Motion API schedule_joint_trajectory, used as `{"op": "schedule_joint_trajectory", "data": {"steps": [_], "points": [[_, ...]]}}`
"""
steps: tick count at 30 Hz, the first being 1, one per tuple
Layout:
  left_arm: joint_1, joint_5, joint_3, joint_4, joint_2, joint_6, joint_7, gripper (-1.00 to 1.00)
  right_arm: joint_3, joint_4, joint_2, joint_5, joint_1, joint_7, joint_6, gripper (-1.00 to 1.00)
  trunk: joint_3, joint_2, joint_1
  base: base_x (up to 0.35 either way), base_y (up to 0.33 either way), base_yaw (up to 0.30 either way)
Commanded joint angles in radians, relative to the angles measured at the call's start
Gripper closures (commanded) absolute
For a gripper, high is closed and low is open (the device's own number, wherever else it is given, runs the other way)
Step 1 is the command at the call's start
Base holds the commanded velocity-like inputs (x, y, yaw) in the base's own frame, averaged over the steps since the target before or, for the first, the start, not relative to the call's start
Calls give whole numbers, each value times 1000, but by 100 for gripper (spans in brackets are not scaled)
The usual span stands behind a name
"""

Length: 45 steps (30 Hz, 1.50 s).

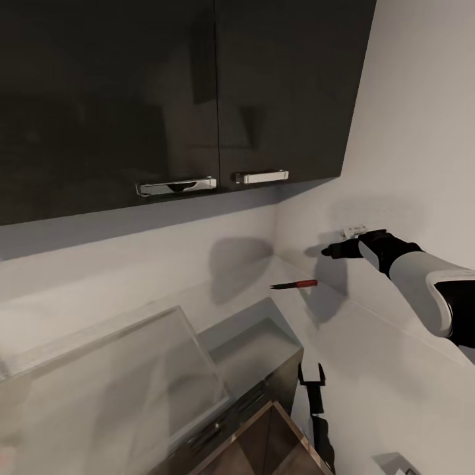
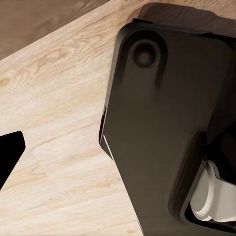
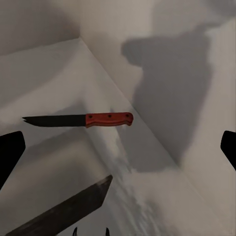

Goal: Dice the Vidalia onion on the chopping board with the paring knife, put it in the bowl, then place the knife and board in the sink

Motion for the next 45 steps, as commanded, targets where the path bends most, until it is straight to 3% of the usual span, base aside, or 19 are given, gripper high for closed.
{"op": "schedule_joint_trajectory", "data": {"steps": [1, 45], "points": [[-2, 8, -4, 4, -1, -8, 1, -100, 4, -2, -1, 7, 0, 6, 4, -100, -2, -2, 1, 0, 0, 0], [-3, 9, -3, 5, -1, -6, 2, -100, 5, -2, 3, 9, 21, 41, 3, -100, -67, -2, 1, 0, 0, 0]]}}
